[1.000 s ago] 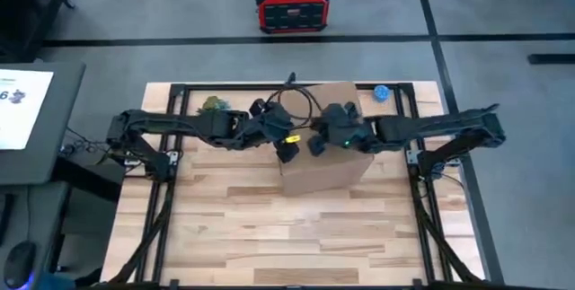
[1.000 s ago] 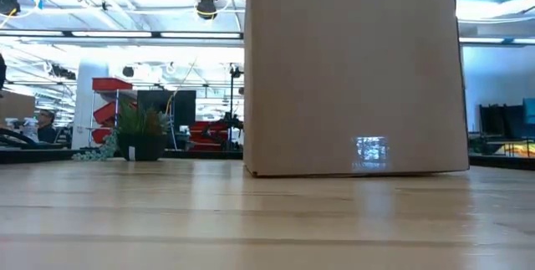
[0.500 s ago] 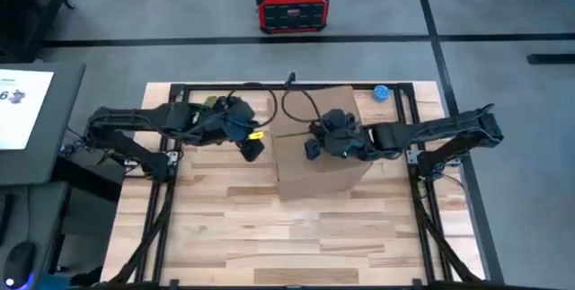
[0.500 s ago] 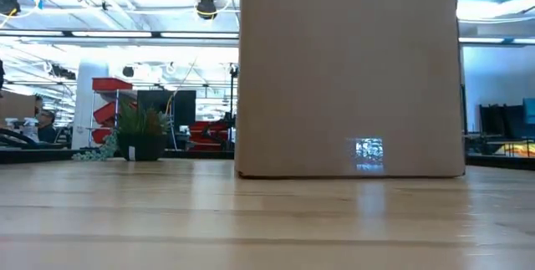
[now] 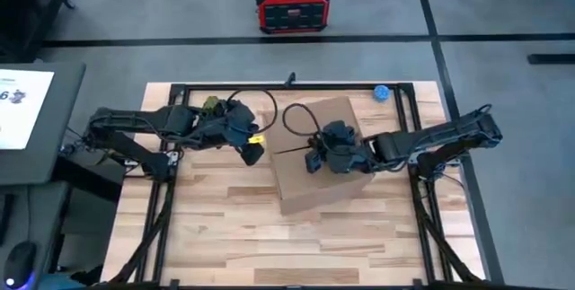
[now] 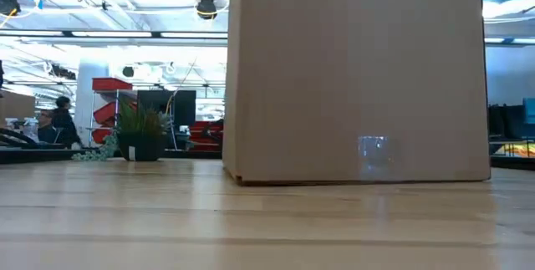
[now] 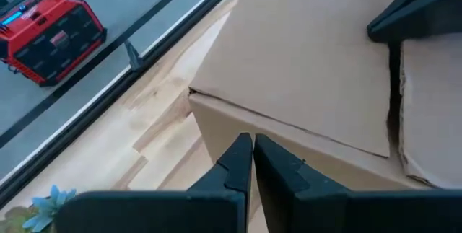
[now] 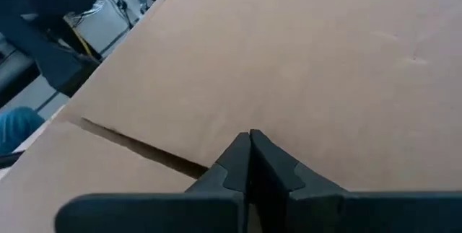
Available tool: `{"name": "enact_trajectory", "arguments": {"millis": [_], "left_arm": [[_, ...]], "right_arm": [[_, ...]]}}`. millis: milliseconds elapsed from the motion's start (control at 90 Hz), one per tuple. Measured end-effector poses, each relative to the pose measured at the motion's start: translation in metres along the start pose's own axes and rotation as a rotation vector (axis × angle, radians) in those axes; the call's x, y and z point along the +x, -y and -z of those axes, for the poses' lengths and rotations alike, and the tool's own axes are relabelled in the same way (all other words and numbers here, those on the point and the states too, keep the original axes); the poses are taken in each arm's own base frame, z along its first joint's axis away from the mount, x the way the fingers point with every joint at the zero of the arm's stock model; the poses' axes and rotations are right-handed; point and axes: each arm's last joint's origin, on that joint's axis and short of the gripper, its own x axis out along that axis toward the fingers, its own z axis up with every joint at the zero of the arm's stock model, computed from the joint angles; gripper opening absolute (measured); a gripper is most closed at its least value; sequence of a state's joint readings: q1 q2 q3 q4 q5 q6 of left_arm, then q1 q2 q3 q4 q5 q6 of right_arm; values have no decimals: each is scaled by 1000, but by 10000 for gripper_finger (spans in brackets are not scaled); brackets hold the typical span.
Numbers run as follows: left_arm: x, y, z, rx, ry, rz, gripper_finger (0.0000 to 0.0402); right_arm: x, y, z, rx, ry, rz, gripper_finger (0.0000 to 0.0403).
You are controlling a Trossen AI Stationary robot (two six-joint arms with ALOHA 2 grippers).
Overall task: Wrap mug
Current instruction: Close the cardboard box
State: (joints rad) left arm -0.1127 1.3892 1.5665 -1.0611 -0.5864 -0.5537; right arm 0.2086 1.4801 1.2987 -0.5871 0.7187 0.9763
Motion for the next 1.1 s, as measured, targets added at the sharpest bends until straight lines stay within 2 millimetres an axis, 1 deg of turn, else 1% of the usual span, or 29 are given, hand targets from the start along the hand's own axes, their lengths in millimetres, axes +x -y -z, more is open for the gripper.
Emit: {"name": "enact_trajectory", "arguments": {"millis": [300, 756, 1100], "left_arm": [[0, 0, 0, -11, 7, -7, 0], [0, 0, 0, -14, 7, -5, 0], [0, 1, 0, 5, -4, 13, 0]], "right_arm": [[1, 3, -1, -3, 25, 37, 0], [1, 2, -1, -3, 25, 31, 0], [-4, -2, 3, -27, 29, 13, 0]]}}
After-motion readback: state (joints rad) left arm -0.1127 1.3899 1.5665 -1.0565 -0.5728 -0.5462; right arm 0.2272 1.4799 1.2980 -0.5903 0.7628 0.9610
